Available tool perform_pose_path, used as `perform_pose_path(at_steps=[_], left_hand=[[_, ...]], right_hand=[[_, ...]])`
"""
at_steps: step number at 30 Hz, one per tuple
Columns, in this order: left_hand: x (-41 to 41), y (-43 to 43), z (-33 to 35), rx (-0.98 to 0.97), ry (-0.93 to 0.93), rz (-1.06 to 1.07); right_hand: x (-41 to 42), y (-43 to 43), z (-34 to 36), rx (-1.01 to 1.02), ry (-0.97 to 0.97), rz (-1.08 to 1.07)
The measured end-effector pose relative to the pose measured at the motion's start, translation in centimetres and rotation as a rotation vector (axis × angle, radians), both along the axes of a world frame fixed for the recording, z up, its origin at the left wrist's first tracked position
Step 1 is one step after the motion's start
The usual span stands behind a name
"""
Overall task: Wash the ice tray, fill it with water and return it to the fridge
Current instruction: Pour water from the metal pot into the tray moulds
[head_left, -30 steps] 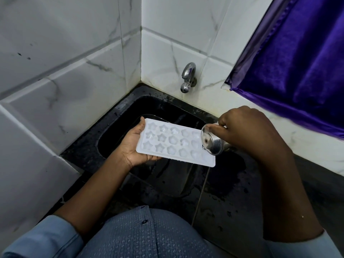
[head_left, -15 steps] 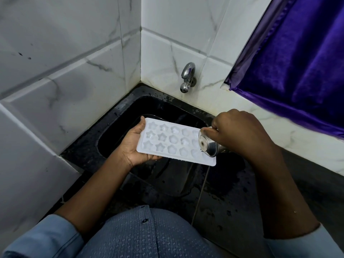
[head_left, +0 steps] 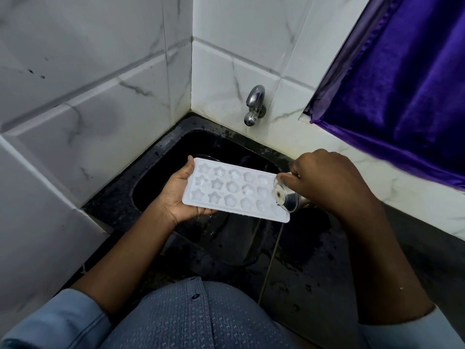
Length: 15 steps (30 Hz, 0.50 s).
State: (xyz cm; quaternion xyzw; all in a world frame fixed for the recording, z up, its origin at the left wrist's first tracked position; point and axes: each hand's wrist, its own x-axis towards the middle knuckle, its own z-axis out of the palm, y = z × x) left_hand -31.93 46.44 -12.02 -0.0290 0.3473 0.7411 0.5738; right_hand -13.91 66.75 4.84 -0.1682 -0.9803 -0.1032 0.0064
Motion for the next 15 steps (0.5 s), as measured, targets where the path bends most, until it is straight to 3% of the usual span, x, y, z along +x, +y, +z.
perform_pose_path(at_steps=[15], left_hand=[[-0.06, 0.0, -0.49, 0.059, -0.019, -0.025]], right_hand=[[0.43, 0.35, -0.05, 0.048, -0.031, -0.023]])
